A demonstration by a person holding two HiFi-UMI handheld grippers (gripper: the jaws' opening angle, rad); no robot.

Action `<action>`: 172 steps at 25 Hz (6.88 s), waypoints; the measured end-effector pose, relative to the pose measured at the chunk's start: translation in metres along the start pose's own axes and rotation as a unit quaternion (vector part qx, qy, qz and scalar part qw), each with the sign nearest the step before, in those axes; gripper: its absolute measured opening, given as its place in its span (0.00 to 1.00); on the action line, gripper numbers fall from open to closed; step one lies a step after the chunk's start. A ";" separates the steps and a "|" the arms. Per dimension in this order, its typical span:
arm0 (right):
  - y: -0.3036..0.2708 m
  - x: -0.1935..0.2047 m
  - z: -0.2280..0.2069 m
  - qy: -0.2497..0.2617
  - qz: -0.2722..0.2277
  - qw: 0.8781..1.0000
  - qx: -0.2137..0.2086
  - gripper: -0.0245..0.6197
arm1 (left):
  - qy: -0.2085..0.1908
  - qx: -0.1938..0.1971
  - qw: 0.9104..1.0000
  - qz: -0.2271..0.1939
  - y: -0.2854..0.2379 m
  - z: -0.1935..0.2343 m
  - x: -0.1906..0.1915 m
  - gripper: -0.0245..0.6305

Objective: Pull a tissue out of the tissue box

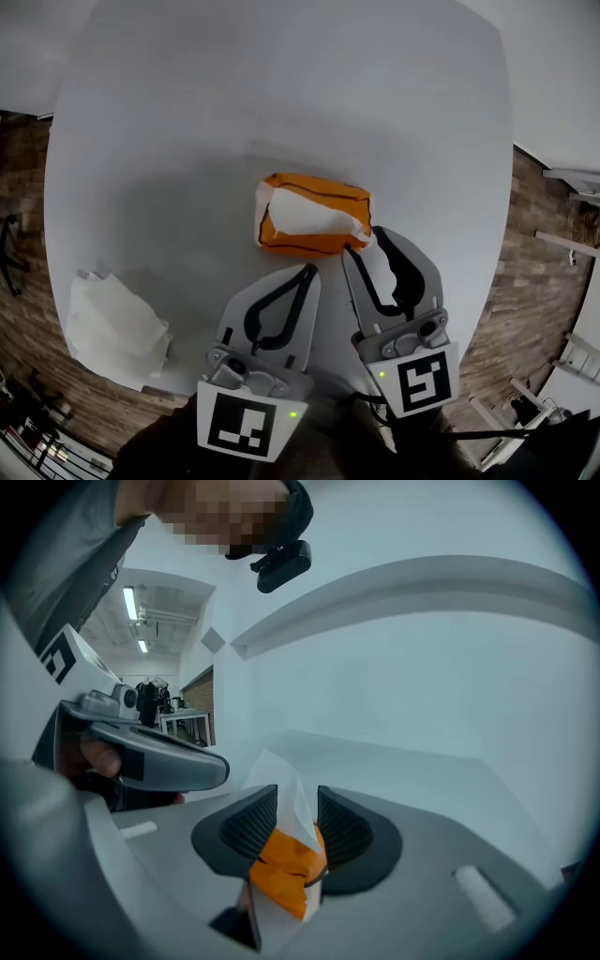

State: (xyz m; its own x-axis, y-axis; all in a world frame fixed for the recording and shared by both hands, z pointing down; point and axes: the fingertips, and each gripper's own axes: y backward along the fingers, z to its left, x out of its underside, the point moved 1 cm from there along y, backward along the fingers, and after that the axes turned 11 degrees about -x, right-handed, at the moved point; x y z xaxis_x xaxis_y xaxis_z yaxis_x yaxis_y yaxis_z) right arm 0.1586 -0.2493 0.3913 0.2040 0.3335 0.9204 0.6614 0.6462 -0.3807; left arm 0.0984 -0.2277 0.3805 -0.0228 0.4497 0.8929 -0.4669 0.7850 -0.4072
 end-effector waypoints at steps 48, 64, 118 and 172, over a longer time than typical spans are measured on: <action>0.049 -0.089 0.064 0.038 -0.094 0.994 -0.042 0.05 | 0.098 -0.031 0.991 0.090 -0.006 -0.002 0.038 0.04; 0.155 -0.123 0.174 0.075 -0.122 0.986 -0.083 0.05 | 0.045 -0.089 0.992 -0.077 0.174 -0.040 -0.021 0.04; -0.062 0.036 0.431 -0.021 0.030 0.989 -0.144 0.25 | 0.066 -0.196 0.973 -0.101 0.421 0.198 0.032 0.04; 0.314 -0.086 0.442 -0.033 -0.214 0.975 -0.044 0.04 | -0.058 -0.033 0.973 -0.219 0.487 -0.118 0.013 0.04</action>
State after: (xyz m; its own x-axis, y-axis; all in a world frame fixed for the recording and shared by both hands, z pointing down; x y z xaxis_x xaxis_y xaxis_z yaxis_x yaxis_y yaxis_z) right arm 0.0298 0.2284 0.1528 -0.1495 0.0914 0.9845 0.7352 0.6761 0.0489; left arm -0.0247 0.2107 0.1708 0.0635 0.0173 0.9978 -0.3967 0.9179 0.0094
